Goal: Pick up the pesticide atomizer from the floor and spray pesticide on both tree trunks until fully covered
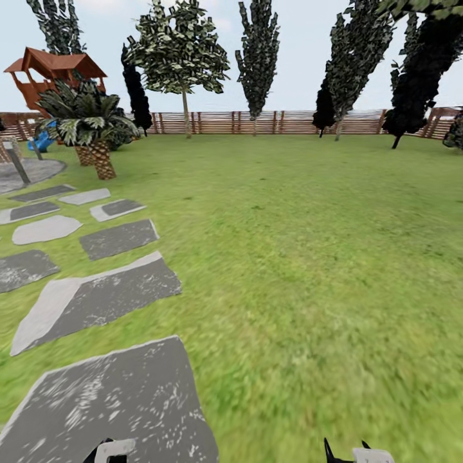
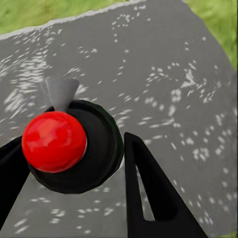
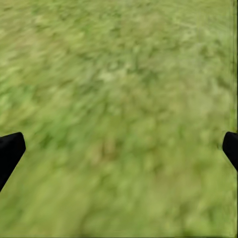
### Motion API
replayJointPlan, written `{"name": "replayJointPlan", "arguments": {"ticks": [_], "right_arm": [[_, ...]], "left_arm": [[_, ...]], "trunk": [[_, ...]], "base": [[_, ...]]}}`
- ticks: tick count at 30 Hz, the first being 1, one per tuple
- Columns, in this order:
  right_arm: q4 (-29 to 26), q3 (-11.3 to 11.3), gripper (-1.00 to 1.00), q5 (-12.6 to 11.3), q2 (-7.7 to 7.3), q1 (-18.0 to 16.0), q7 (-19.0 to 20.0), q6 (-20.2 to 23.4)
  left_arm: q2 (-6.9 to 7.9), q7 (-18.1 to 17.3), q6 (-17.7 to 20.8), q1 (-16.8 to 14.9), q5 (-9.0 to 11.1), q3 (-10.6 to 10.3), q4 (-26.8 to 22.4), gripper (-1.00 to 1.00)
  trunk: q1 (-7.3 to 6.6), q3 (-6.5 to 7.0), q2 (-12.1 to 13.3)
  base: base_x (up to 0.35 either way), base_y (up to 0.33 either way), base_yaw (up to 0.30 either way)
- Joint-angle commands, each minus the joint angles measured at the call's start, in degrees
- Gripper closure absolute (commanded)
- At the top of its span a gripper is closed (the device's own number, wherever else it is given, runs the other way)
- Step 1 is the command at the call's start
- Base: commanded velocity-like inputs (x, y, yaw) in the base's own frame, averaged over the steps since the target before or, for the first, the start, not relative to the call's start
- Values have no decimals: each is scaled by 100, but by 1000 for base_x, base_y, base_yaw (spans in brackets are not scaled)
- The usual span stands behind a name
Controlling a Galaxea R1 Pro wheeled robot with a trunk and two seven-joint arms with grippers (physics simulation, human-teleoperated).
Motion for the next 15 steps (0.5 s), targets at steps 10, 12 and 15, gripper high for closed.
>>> {"name": "replayJointPlan", "arguments": {"ticks": [10, 12, 15], "right_arm": [[8, -27, -100, 47, 4, -6, 9, -19], [7, -27, -100, 47, 4, -6, 9, -19], [6, -27, -100, 47, 4, -6, 3, -19]], "left_arm": [[1, 15, -17, -1, 4, 8, -1, 100], [1, 17, -17, -1, 3, 9, -1, 100], [1, 18, -17, -1, 8, 10, -1, 100]], "trunk": [[0, -5, -2], [0, -5, -2], [0, -5, -2]], "base": [[120, -245, -300], [120, -245, -300], [120, -245, -300]]}}
